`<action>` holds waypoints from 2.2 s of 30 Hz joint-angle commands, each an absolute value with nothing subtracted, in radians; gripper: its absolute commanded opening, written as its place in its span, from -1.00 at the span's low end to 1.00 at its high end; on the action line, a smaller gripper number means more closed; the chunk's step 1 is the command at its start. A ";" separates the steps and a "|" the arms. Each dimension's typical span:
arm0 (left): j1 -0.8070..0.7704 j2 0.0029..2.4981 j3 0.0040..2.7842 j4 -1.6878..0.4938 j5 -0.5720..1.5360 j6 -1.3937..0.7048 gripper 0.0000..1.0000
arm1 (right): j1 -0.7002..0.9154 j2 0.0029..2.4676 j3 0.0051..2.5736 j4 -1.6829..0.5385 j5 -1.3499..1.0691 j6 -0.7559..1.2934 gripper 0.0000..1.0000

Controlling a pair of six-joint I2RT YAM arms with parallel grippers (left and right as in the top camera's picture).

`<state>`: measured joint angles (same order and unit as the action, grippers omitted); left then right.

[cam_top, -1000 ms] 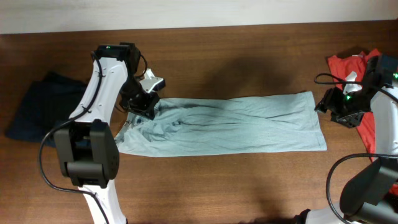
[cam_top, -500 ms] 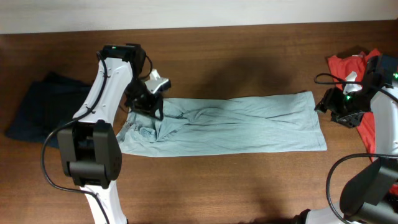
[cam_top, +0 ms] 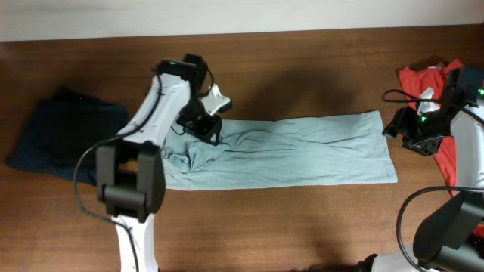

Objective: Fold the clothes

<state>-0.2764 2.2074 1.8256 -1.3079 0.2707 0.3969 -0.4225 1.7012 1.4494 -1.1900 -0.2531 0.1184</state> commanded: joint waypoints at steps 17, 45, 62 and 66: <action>-0.329 2.260 1.835 -1.480 0.326 0.372 -0.97 | -0.427 1.681 1.470 -1.190 -0.258 0.108 0.25; -0.441 2.204 1.835 -1.605 0.234 0.327 -0.97 | -0.427 1.682 1.470 -1.185 -0.253 0.107 0.26; -0.263 2.075 1.835 -1.584 0.232 0.256 -0.65 | -0.427 1.682 1.470 -1.174 -0.252 0.108 0.26; -0.286 2.075 1.835 -1.584 0.205 0.258 -0.65 | -0.427 1.682 1.470 -1.176 -0.252 0.108 0.26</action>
<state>-0.2619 2.1056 1.8256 -1.5856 0.1913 0.2646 -0.4225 1.7012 1.4498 -1.1767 -0.2527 0.1192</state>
